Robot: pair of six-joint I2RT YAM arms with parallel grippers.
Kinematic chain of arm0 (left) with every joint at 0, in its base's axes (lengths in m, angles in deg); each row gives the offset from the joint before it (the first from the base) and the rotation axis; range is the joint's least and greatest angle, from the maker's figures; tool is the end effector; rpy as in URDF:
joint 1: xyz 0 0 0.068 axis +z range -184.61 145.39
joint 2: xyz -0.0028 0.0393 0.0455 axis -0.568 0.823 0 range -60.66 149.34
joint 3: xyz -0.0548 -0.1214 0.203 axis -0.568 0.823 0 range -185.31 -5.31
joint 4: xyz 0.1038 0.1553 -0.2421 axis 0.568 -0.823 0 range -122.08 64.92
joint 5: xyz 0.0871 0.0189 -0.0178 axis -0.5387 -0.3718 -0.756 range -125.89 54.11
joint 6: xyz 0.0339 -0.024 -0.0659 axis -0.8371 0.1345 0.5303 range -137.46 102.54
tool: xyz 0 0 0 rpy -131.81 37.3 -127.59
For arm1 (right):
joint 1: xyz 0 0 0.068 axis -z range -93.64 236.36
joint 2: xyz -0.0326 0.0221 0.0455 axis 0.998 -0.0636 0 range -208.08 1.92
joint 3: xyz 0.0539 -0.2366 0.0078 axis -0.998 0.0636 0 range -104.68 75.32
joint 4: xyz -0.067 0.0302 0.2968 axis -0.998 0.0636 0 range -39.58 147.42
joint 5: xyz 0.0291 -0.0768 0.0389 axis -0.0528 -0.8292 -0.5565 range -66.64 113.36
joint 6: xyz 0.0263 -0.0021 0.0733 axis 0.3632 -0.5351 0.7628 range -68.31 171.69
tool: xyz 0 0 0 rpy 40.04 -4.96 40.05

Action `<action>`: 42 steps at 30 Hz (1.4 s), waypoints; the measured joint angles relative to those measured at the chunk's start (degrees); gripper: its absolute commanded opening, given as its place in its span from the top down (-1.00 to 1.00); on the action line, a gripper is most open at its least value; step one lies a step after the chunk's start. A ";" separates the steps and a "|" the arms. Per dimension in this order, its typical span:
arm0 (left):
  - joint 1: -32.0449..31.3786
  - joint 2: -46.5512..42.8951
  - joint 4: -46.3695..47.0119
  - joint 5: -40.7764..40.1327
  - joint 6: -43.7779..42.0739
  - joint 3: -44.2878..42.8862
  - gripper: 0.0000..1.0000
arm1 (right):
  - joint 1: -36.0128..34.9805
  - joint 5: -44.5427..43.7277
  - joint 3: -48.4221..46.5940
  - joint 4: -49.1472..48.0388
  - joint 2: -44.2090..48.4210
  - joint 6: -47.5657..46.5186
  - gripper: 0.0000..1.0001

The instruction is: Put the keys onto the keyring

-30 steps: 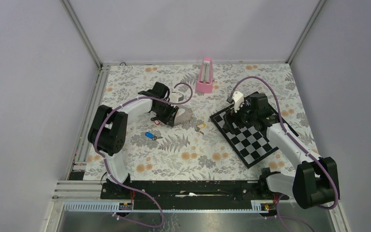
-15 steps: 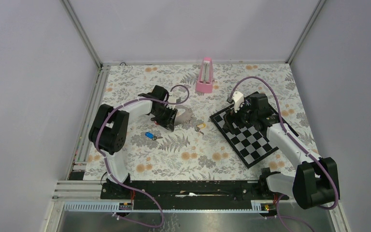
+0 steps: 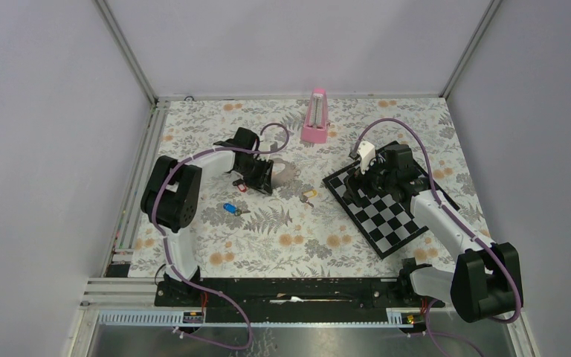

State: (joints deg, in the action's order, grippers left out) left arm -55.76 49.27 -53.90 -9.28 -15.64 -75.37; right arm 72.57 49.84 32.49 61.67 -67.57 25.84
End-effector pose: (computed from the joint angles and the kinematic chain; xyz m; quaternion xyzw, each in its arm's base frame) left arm 0.3720 -0.1758 0.0670 0.2025 0.9357 -0.2574 0.1313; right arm 0.3149 0.1078 0.1722 -0.3911 0.7887 0.1597 0.4466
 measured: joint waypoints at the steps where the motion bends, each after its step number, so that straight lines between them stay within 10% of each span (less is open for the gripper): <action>1: 0.00 0.07 0.33 -0.04 0.24 0.00 0.47 | 0.00 0.00 0.00 0.00 0.00 -0.04 -0.97; 20: 2.64 2.38 2.64 2.73 8.39 -1.62 0.34 | 0.00 -0.02 0.63 -0.37 0.00 -1.01 -0.97; 42: 4.79 4.96 7.80 6.19 22.84 -1.03 0.77 | 0.00 -0.44 0.70 -0.39 -1.01 -1.44 -0.97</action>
State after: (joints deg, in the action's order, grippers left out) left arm -50.97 54.23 -46.10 -3.09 7.20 -76.40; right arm 72.57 49.40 33.19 61.27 -68.58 24.40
